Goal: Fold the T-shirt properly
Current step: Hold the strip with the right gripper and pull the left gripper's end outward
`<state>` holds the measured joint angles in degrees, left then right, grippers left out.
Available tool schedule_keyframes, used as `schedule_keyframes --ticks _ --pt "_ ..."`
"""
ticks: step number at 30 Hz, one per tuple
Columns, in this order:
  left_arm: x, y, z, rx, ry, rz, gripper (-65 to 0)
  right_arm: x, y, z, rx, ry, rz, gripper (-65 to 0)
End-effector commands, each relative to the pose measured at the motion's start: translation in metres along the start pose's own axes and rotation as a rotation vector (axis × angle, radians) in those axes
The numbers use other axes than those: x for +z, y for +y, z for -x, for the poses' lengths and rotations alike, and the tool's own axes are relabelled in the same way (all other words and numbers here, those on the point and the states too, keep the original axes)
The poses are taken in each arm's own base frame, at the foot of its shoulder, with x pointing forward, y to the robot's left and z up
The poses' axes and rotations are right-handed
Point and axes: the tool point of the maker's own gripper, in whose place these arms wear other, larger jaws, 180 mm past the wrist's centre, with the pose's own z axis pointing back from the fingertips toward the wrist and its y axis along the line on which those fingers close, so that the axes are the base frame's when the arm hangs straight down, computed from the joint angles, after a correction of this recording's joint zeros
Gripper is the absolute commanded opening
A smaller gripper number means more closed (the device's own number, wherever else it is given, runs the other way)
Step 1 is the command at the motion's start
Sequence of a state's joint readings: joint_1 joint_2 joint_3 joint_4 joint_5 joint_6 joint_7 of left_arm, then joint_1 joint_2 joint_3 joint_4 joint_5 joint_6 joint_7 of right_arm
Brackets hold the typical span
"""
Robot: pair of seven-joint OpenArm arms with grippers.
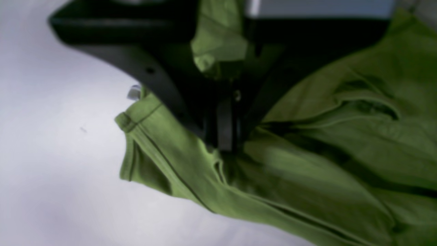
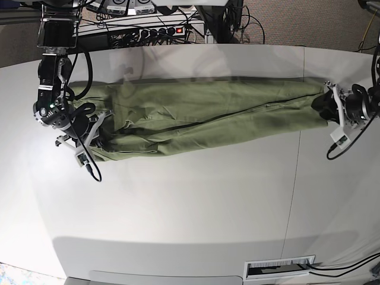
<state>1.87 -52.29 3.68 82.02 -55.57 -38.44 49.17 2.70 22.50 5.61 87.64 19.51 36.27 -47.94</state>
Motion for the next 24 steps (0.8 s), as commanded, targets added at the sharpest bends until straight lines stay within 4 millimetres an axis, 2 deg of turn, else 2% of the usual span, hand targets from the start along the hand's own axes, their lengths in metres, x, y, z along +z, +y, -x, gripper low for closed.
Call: schedule_keyframes --ticks 1,5,8,15,21,24 --pt "0.015 0.011 -0.012 -0.02 -0.022 -0.03 -40.8 0.005 -0.009 -0.016 0.014 -0.046 0.017 -65.0" --pt "0.025 0.02 -0.005 -0.025 0.014 -0.056 -40.8 0.005 -0.009 -0.016 0.014 -0.046 0.017 -65.0" --pt "0.024 0.025 -0.001 0.027 0.015 -0.071 -40.8 0.005 -0.009 -0.016 0.014 -0.044 0.017 -65.0" --pt "0.022 0.017 0.013 0.171 0.019 0.031 -40.9 0.005 -0.009 -0.015 0.013 -0.042 0.016 -65.0" --pt "0.023 0.007 0.009 0.252 -0.029 0.13 -40.9 0.005 -0.009 -0.015 0.013 -0.038 0.016 -65.0" --pt "0.021 0.009 0.004 0.271 -0.055 0.136 -40.9 0.005 -0.008 -0.014 0.012 -0.037 0.015 -65.0"
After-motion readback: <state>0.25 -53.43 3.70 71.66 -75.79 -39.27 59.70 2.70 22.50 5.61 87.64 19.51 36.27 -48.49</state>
